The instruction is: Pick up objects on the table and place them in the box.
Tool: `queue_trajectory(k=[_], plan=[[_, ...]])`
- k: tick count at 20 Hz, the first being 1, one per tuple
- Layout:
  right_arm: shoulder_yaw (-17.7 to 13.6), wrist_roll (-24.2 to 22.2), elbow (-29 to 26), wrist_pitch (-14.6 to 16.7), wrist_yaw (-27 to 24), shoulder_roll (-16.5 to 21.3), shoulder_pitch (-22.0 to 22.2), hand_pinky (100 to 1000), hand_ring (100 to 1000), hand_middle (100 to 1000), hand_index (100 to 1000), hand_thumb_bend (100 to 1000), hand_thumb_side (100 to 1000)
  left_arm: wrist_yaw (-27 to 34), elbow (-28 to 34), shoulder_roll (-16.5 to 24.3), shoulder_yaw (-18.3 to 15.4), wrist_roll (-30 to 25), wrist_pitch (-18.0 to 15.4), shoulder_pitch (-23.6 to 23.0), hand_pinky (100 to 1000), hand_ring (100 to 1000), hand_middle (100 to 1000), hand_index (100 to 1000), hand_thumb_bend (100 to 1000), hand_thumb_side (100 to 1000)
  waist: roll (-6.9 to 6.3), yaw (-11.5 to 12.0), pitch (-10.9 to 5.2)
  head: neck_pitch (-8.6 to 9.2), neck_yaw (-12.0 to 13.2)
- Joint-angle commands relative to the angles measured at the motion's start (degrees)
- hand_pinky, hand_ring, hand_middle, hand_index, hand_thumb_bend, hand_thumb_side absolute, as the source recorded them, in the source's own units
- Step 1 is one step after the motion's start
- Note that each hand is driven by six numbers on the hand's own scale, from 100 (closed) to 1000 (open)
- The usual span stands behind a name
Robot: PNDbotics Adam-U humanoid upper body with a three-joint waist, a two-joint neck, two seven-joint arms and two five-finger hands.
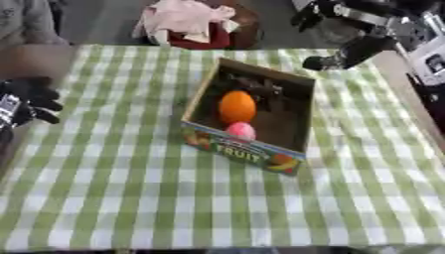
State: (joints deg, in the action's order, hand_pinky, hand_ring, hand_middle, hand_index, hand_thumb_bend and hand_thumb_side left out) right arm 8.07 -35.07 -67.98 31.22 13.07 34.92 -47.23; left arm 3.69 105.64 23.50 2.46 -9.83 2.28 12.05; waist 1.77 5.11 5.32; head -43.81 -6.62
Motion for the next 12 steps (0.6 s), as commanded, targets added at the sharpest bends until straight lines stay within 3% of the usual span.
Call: queue_trajectory(k=[1, 7, 12], plan=[[-1.28, -16.74, -3.13, 14.80, -3.12, 2.39, -0.33, 682, 691, 734, 859, 321, 464, -0.32, 0.51, 0.98, -0.78, 0.06, -0.17, 0.28, 574, 628, 607, 784, 100, 844, -0.34, -0.18, -0.45, 0.03, 0.47], [-8.85, -12.07, -6.44, 9.70, -8.10, -4.31, 7.37, 610, 636, 687, 820, 190, 465, -0.42, 1.07, -0.53, -3.35, 4.16, -1.43, -1.94, 570, 624, 601, 781, 100, 838, -1.50, -2.85, 1.13, 0.08, 3.04], [-15.32, -7.58, -12.17, 5.20, -12.59, -8.43, 14.67, 589, 613, 656, 793, 165, 482, -0.94, 2.45, -1.80, -3.71, 5.86, -2.39, -2.39, 569, 623, 599, 777, 100, 829, -1.98, -3.18, 1.90, 0.30, 3.39]])
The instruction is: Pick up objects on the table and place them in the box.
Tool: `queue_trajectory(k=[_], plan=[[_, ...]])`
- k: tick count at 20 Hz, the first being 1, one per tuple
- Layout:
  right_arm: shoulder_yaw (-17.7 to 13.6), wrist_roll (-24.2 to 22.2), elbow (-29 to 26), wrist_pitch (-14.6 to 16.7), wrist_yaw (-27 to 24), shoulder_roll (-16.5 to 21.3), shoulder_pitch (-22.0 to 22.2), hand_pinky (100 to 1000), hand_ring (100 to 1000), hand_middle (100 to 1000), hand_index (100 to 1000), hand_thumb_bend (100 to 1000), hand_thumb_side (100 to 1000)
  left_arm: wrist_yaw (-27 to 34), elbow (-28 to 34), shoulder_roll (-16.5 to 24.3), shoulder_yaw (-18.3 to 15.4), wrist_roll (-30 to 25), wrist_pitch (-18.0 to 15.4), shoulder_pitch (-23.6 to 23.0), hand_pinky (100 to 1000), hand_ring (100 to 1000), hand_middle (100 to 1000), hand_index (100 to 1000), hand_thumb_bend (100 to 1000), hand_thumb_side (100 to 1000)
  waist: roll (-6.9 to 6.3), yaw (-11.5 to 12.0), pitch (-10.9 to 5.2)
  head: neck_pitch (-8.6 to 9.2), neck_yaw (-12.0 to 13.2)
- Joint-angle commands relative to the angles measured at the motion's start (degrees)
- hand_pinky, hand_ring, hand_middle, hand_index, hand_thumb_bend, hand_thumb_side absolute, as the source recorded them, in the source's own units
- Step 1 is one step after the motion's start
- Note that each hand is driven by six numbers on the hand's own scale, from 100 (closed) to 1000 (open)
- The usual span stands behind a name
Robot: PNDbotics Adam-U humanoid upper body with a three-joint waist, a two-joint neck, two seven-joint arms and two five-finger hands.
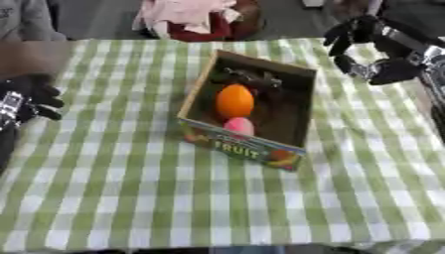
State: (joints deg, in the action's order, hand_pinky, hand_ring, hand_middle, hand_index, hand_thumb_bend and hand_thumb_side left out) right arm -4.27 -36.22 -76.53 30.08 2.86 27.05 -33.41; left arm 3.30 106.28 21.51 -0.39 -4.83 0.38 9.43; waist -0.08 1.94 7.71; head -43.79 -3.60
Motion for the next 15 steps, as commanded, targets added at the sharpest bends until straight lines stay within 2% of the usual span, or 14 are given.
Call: queue_trajectory(k=[1, 5, 9, 11, 15], plan=[[-3.22, -5.54, -4.81, 5.46, -3.26, -1.26, 2.28, 586, 608, 650, 789, 162, 488, -0.69, 2.13, -0.06, -0.93, 1.06, -0.65, 0.18, 570, 623, 599, 776, 100, 826, -0.23, 0.03, -0.36, 0.39, 0.53], [-2.02, -1.89, -9.60, 1.81, -6.92, -3.62, 8.22, 580, 597, 634, 781, 163, 509, -1.14, 3.09, -1.00, -1.05, 1.54, -1.10, -0.19, 568, 621, 596, 772, 100, 826, -0.40, -0.19, -0.35, 0.52, 0.52], [0.70, 1.99, -13.94, -2.07, -10.80, -5.03, 14.32, 573, 592, 627, 778, 166, 526, -0.84, 3.24, -1.95, -0.95, 1.75, -1.14, -0.90, 563, 617, 592, 769, 100, 833, -0.34, -0.18, -0.71, 0.43, 0.24], [1.63, 3.24, -15.73, -4.04, -12.77, -5.37, 16.00, 572, 591, 626, 778, 167, 533, -0.66, 2.88, -2.26, -0.85, 1.86, -0.98, -1.20, 559, 615, 589, 768, 100, 839, -0.32, -0.16, -0.89, 0.55, 0.43], [1.48, 2.45, -17.16, -8.01, -15.83, -6.03, 17.62, 569, 588, 623, 777, 167, 542, -0.28, 2.21, -3.06, -0.71, 2.25, -0.71, -1.63, 555, 612, 586, 766, 100, 843, -0.27, -0.47, -1.15, 0.56, 1.00]])
